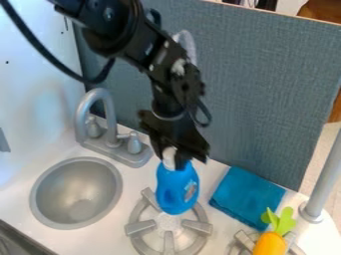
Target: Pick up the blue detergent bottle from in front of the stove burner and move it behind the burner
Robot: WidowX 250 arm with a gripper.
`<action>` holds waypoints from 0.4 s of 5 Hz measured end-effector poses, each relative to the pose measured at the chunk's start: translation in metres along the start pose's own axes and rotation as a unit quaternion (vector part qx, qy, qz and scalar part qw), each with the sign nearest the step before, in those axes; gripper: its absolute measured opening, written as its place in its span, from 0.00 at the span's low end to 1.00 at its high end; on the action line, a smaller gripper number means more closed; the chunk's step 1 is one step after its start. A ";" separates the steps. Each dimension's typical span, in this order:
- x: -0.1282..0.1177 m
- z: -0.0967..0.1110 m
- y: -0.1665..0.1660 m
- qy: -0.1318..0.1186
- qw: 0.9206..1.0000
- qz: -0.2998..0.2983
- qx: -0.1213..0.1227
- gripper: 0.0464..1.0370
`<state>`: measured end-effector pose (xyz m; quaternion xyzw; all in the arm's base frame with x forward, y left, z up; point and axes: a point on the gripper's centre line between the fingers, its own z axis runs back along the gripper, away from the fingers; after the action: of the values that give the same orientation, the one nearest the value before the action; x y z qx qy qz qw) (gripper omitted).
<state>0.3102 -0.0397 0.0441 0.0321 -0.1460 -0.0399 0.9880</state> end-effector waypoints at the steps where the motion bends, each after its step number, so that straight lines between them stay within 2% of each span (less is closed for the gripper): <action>1: 0.015 -0.010 0.017 0.030 0.998 0.053 -0.010 0.45; 2: 0.028 -0.024 0.036 0.070 0.993 0.094 -0.022 0.45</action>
<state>0.3463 -0.0048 0.0324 -0.0006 -0.0776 0.0529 0.9956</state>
